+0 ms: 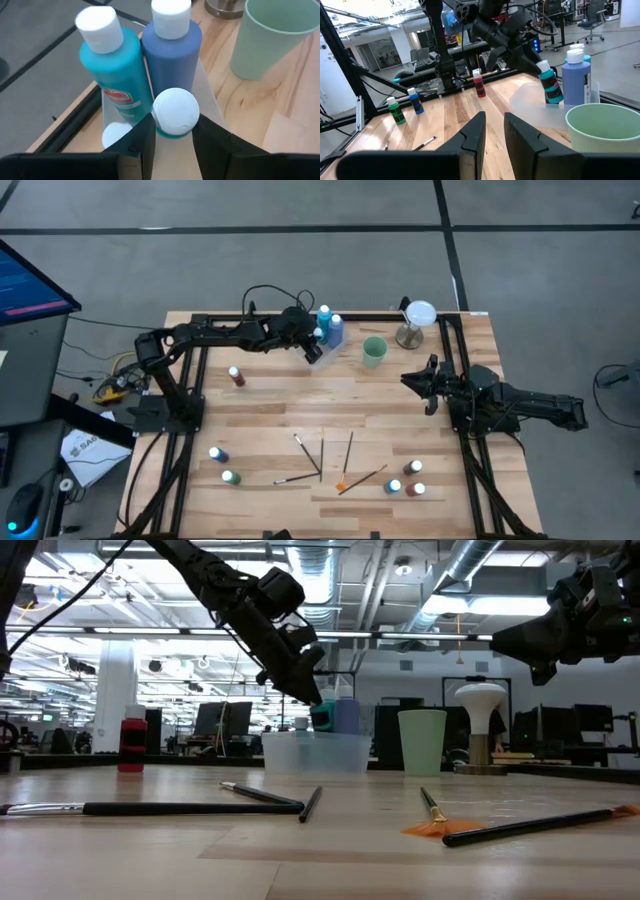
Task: Pick & Place Paint Supplies
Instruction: Put the top small light blue paint bottle into the transparent bin
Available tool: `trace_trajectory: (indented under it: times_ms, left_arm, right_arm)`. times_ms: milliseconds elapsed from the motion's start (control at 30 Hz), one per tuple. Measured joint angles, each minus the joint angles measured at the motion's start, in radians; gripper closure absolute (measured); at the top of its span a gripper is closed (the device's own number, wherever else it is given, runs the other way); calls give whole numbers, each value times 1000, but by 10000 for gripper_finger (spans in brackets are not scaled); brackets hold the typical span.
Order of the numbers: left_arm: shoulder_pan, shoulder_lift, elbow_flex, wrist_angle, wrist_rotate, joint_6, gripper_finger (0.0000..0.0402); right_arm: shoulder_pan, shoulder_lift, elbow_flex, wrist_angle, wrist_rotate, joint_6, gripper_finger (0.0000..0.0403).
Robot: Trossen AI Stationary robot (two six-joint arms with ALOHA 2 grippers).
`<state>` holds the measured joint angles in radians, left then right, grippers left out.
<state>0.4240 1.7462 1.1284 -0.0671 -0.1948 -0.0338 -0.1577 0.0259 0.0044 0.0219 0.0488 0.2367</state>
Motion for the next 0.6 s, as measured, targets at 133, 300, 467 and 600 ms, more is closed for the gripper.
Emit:
trace_trajectory:
  times_ms: [133, 300, 467, 600]
  left_arm:
    - [-2, 42, -2, -20, 3, -5, 297]
    - [-3, 60, -1, -10, -26, -7, 297]
    - [8, 62, -2, -13, -18, -8, 297]
    - [7, 76, -2, -12, -15, -8, 297]
  right_arm:
    - [0, 0, 0, 0, 0, 0, 337]
    - [0, 0, 0, 0, 0, 0, 337]
    - [0, 0, 0, 0, 0, 0, 337]
    - [0, 0, 0, 0, 0, 0, 337]
